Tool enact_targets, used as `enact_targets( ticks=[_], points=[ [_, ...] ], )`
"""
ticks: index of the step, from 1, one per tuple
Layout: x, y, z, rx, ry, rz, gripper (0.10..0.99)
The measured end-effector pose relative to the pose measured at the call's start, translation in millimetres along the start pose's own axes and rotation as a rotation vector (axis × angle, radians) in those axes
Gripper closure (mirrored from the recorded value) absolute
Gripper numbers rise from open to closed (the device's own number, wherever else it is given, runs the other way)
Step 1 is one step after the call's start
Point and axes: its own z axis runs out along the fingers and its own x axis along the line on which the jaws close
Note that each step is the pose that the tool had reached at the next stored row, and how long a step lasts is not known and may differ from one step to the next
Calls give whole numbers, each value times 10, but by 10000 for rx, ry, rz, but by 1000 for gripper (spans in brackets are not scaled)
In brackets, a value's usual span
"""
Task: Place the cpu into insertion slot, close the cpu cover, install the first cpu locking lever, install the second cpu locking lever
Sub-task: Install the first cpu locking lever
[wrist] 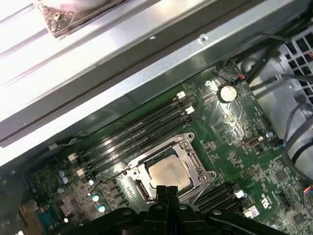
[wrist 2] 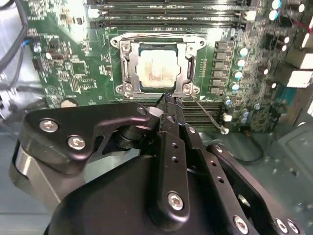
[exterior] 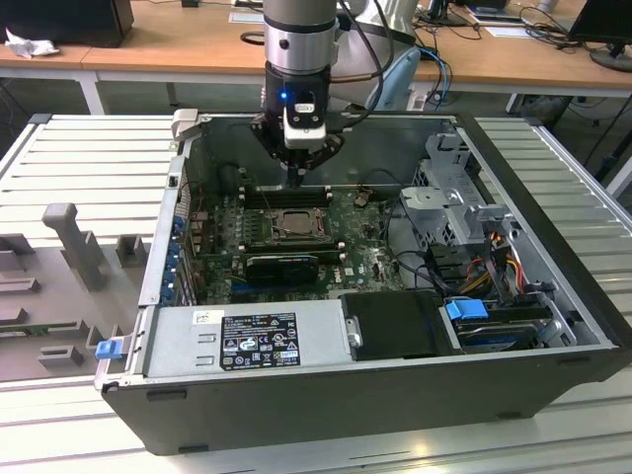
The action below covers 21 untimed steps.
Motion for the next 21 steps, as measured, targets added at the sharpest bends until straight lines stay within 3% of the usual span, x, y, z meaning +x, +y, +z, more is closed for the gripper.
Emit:
enact_targets(
  ticks=[5, 7, 10, 21],
  points=[
    [-1, 1, 0, -3, 49, -1611, 980],
    [-1, 1, 0, -3, 59, -1961, 980],
    [-2, 1, 0, -4, 96, -3139, 980],
    [-1, 1, 1, -9, 178, -5810, 980]
  ],
)
